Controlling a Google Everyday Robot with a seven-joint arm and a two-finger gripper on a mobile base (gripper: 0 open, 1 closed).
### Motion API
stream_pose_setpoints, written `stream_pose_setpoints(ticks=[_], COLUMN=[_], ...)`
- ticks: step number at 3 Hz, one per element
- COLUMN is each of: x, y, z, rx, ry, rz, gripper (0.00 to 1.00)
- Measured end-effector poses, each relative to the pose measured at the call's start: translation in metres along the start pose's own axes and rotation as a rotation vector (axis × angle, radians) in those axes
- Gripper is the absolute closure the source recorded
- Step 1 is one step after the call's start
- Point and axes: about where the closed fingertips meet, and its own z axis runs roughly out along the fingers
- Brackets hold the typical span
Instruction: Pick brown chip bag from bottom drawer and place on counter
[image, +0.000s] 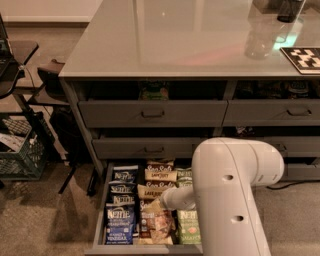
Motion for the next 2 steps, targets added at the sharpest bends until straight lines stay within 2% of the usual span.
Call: stream_pose_setpoints(ticks=[1,2], x=[0.006,0.008], y=[-0.006,-0.009], z=[0.017,0.040], rx=[-0.009,-0.049], ry=[0.006,0.013], rz=[0.018,0.035], gripper=[0.00,0.00])
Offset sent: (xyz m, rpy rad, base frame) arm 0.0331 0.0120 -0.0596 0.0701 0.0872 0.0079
